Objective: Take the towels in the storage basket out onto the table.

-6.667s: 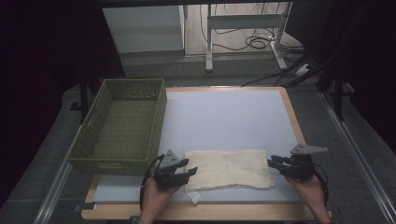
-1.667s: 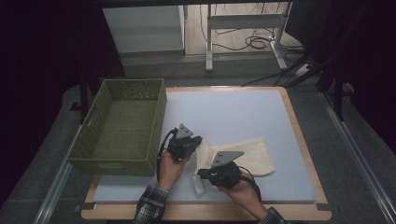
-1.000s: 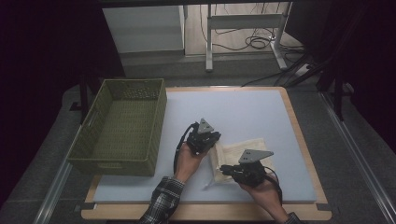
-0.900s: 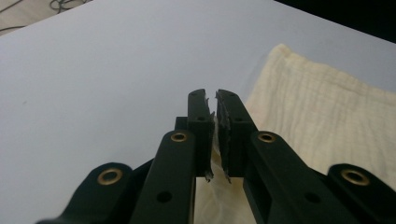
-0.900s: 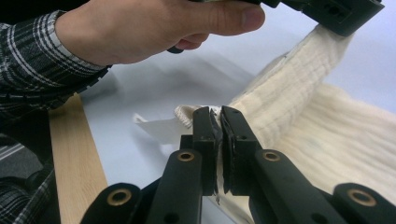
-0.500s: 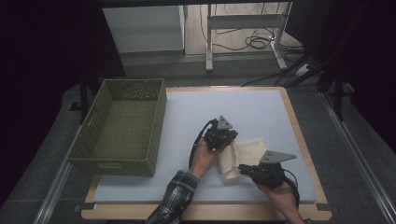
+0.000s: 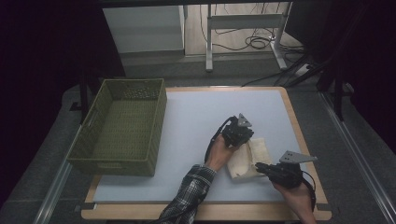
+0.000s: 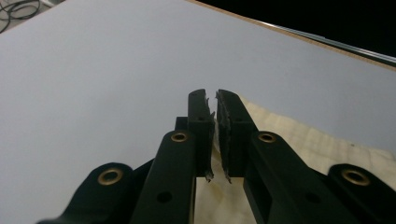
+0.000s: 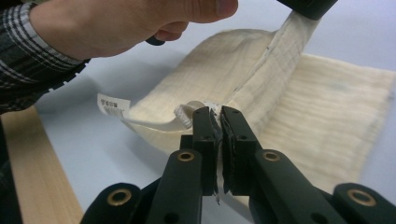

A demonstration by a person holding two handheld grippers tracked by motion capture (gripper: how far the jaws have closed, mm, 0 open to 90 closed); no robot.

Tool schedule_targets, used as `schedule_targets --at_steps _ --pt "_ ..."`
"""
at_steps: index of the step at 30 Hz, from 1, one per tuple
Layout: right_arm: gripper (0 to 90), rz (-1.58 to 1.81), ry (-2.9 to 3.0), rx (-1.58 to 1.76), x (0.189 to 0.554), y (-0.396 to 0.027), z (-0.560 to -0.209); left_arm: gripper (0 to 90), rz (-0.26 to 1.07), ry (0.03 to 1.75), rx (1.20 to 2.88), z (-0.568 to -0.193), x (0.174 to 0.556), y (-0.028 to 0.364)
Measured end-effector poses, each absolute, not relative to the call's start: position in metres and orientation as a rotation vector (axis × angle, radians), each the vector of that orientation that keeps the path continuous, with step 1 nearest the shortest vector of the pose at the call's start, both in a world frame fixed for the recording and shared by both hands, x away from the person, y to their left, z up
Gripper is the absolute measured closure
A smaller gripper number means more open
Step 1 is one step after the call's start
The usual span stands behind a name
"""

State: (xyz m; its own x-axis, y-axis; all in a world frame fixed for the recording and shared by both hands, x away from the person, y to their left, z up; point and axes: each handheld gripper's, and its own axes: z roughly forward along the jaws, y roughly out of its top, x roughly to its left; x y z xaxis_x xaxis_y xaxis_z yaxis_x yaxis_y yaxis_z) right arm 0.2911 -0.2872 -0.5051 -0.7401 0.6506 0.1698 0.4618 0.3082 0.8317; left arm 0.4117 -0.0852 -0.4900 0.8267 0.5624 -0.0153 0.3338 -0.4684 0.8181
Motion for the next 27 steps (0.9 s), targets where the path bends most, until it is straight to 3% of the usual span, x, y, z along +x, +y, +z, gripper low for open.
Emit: schedule_targets --at_steps 11,19,27 --pt "84.6 1.357 2.347 1.072 0.294 -0.303 -0.510 82.5 0.307 0.645 2.124 -0.496 0.420 -0.110" --pt "75.8 1.310 2.318 1.099 0.294 -0.315 -0.509 56.4 0.314 0.647 2.083 -0.490 0.419 -0.102" --pt "72.9 1.201 2.263 1.141 0.287 -0.341 -0.501 45.0 0.361 0.662 2.091 -0.483 0.409 -0.077"
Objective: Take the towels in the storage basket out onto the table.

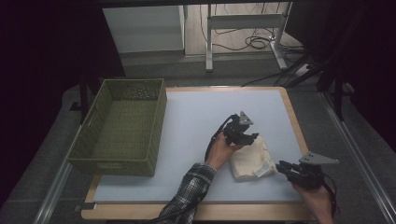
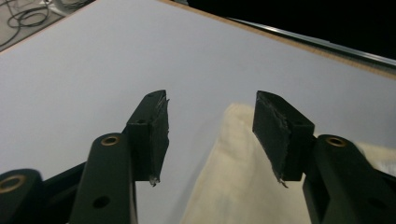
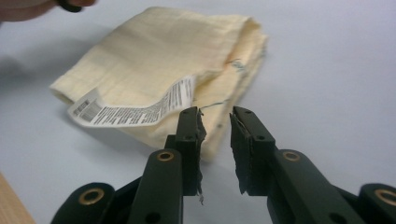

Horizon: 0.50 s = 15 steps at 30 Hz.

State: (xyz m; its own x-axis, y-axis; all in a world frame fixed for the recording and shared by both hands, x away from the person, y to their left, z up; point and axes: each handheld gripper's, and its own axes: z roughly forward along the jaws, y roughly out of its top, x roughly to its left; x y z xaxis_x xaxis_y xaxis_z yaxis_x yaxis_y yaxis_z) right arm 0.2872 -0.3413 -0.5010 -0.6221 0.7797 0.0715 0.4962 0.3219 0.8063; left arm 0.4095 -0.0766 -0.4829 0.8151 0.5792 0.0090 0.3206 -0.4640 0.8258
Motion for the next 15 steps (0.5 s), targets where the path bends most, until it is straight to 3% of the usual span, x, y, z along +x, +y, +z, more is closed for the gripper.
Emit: schedule_targets --at_steps 8,12,15 --pt "72.9 1.215 2.252 1.110 0.292 -0.337 -0.481 30.7 0.383 0.717 2.078 -0.487 0.397 -0.039" --pt "66.1 1.201 2.311 1.102 0.305 -0.317 -0.490 24.7 0.372 0.756 2.057 -0.494 0.393 -0.022" --pt "66.6 1.139 2.356 1.120 0.315 -0.304 -0.502 22.8 0.374 0.774 2.062 -0.500 0.391 -0.013"
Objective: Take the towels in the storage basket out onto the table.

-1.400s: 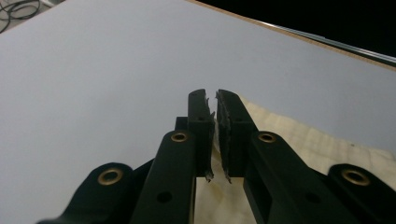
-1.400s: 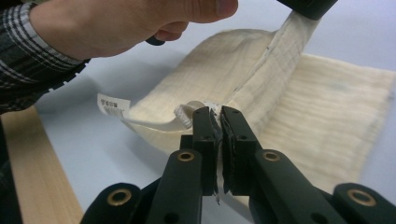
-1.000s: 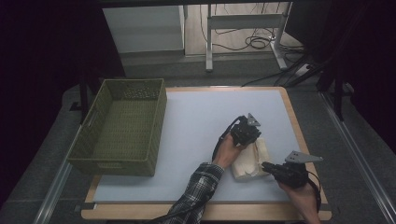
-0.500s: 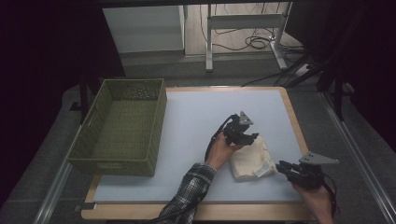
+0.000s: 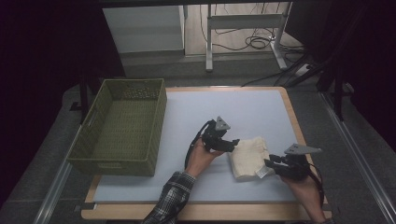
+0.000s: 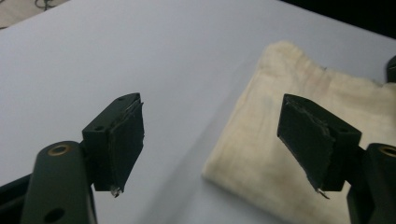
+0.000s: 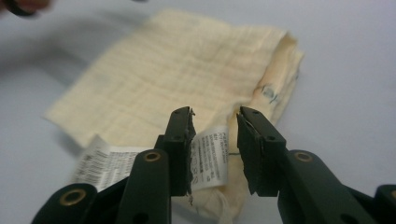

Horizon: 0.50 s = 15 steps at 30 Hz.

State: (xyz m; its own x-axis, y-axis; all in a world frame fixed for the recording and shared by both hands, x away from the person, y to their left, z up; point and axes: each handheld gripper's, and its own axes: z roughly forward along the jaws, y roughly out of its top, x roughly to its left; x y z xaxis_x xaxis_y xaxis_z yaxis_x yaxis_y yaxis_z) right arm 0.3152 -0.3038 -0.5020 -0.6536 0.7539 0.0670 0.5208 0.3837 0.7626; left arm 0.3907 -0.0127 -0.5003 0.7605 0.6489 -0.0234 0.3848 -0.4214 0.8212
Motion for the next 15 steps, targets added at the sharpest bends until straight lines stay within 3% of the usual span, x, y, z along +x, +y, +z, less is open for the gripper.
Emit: schedule_targets --at_steps 3,4,10,15 --pt "85.9 1.037 2.367 1.102 0.318 -0.296 -0.510 22.7 0.370 0.790 2.053 -0.504 0.390 -0.006" --pt "87.4 1.043 2.361 1.095 0.317 -0.295 -0.508 22.7 0.367 0.793 2.049 -0.505 0.389 -0.005" --pt "87.9 1.063 2.296 1.074 0.303 -0.305 -0.484 22.1 0.348 0.801 2.030 -0.503 0.391 -0.007" --pt "84.7 1.012 2.343 1.158 0.313 -0.316 -0.505 23.1 0.370 0.796 2.068 -0.507 0.393 -0.016"
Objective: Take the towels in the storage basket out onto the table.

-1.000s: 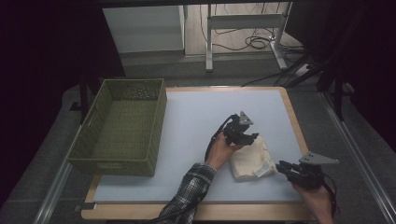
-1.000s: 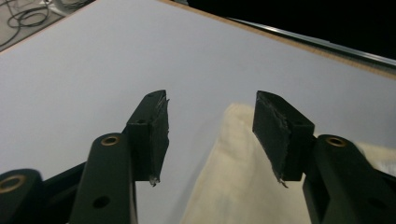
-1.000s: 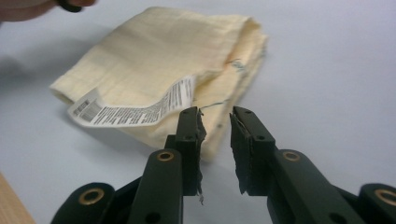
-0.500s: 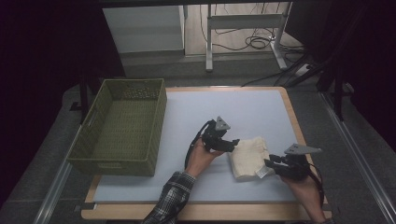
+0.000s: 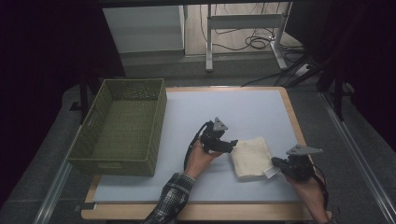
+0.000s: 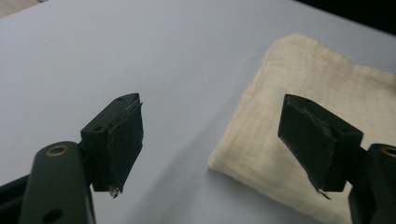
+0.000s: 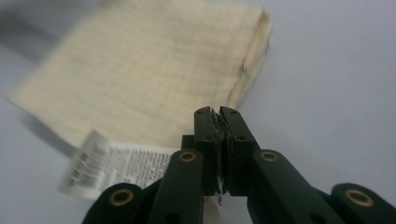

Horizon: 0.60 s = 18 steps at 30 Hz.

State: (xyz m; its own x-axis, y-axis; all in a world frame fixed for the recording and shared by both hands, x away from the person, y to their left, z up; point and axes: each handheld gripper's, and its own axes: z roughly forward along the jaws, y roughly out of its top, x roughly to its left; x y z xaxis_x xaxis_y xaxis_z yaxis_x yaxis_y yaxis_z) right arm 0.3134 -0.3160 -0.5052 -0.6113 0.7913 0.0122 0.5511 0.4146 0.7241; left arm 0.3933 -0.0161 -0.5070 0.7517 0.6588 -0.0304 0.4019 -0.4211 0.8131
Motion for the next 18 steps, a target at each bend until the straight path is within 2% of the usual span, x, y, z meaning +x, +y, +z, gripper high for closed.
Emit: schedule_targets --at_steps 3,6,8,12,15,18 --pt "75.1 1.017 2.325 1.192 0.314 -0.321 -0.514 23.5 0.375 0.809 2.085 -0.512 0.394 -0.015" --pt "69.9 1.062 2.280 1.171 0.305 -0.323 -0.505 24.2 0.350 0.827 2.081 -0.515 0.396 -0.013" --pt "68.9 1.071 2.284 1.165 0.302 -0.321 -0.503 27.6 0.339 0.835 2.101 -0.520 0.398 -0.014" --pt "65.6 1.024 2.332 1.195 0.305 -0.317 -0.517 27.9 0.372 0.862 2.156 -0.533 0.404 -0.019" --pt "65.5 1.086 2.316 1.236 0.306 -0.320 -0.522 29.8 0.332 0.874 2.153 -0.537 0.408 -0.018" --pt "58.9 1.051 2.325 1.230 0.305 -0.319 -0.519 30.2 0.352 0.865 2.157 -0.531 0.404 -0.018"
